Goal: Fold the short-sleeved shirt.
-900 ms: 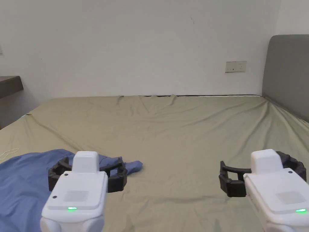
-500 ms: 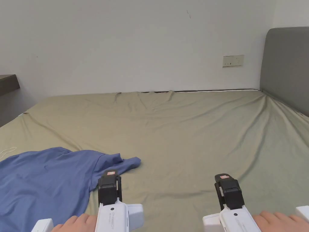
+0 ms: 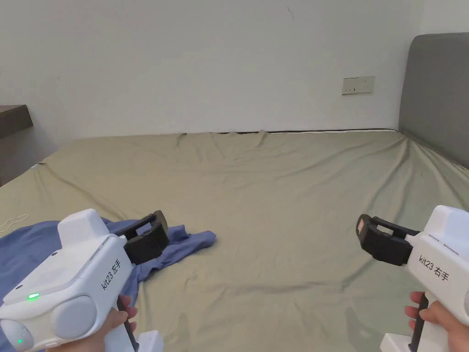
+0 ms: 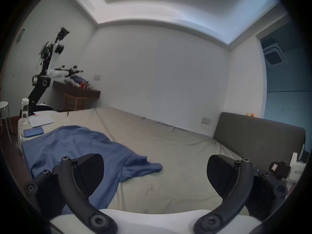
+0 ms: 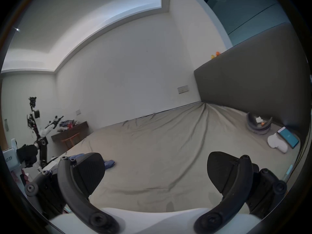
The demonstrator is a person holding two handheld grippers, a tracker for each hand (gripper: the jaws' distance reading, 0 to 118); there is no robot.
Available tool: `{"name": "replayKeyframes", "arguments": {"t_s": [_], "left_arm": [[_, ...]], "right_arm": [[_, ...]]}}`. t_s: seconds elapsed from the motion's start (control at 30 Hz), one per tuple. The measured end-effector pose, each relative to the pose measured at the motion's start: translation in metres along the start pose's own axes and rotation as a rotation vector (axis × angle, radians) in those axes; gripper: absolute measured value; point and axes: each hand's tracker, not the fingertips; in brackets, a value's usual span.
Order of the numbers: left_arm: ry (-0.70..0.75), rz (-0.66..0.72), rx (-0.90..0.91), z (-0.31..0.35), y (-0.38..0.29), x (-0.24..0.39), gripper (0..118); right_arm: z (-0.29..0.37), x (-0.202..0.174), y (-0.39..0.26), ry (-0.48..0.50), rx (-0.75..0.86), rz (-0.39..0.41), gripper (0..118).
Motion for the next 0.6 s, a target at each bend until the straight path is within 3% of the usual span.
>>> {"name": "replayKeyframes", "arguments": {"t_s": [0.1, 0.6], "left_arm": [[-0.003, -0.039, -0.010, -0.016, -0.009, -0.008, 115], [0.021, -0.127, 0.025, -0.009, -0.012, 0.006, 115]], "right_arm": [[-0.002, -0.004, -0.001, -0.026, -0.003, 0.077, 118], [-0.003, -0.019, -0.008, -0.020, -0.026, 0.204, 118]]}}
